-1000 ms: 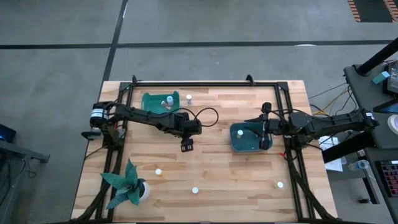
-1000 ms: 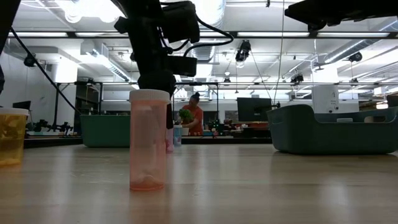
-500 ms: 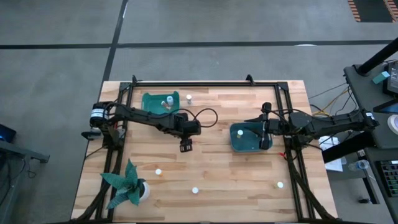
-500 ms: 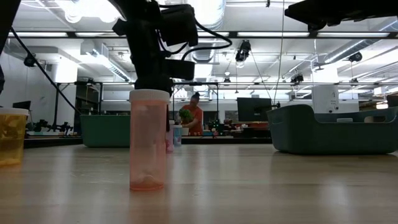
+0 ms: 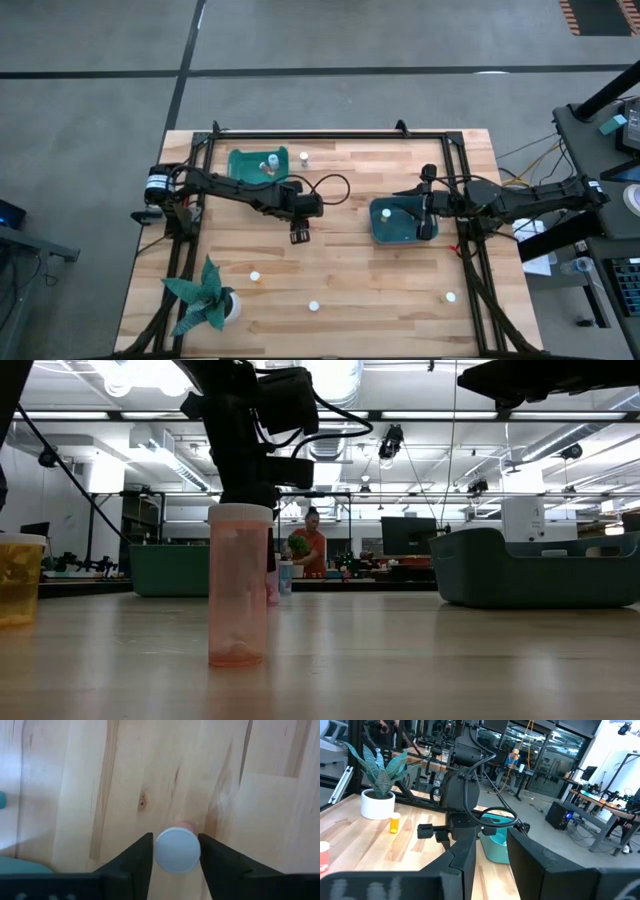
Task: Pick and place medicine bottles into bin by pill shape (circle, oval)
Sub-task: Put the pink capsule bottle into the green bin
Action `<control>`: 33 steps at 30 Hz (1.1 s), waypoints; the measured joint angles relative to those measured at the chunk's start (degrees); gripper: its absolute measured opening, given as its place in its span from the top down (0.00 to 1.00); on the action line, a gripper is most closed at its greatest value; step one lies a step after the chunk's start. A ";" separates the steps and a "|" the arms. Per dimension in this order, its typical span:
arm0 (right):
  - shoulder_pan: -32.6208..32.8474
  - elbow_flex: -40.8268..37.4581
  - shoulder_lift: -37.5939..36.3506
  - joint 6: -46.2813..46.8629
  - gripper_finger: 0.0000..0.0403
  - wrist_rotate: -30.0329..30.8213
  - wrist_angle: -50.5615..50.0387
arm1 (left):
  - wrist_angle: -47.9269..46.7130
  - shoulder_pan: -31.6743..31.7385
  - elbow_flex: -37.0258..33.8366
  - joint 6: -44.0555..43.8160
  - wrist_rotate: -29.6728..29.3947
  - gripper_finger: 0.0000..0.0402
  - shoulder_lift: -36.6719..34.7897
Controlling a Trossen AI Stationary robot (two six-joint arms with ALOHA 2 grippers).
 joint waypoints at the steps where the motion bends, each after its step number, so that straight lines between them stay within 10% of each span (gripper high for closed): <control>1: 0.01 0.00 -0.01 -0.06 0.75 0.02 -0.01 | 0.00 0.00 0.01 -0.02 0.00 0.68 0.00; 14: 0.01 -0.04 0.00 0.06 0.75 0.04 0.02 | -0.61 0.00 0.34 -0.13 0.00 0.77 -3.27; 33: 0.00 0.15 0.08 -0.50 0.75 5.53 0.29 | -5.55 9.53 -2.20 -3.42 -3.67 0.76 -26.27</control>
